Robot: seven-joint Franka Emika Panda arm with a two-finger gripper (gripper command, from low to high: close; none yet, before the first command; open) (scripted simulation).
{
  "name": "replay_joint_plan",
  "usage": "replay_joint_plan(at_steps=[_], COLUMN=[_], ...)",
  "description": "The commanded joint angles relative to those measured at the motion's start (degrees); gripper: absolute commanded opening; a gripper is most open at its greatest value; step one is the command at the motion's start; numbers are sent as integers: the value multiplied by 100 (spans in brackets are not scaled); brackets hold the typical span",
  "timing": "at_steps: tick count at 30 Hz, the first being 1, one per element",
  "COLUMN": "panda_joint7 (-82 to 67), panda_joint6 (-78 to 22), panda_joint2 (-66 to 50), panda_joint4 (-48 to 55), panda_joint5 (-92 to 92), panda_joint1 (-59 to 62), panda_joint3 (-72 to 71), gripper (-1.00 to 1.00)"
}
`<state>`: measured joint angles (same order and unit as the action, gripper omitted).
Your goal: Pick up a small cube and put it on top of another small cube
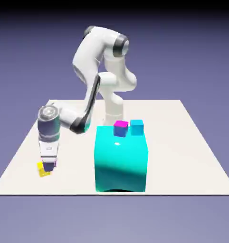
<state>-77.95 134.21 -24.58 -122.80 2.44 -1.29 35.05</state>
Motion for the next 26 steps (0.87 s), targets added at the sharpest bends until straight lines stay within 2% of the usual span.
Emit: replay_joint_plan(at_steps=[1, 7, 12, 14, 19, 20, 26], panda_joint7=[-1, 44, 218, 225, -503, -503, 225], panda_joint6=[47, 285, 324, 326, 866, 866, 326], panda_joint2=[5, 42, 187, 192, -702, -702, 192], panda_joint4=[-58, -403, -608, -616, -484, -484, -616], panda_joint5=[259, 1754, 3002, 3051, 4161, 4161, 3051], panda_joint1=[-29, -243, -1061, -1093, -340, -340, -1093], panda_joint3=[190, 1307, 1876, 1899, 907, 907, 1899], gripper=[-100, -100, -100, -100, -100, 100, 100])
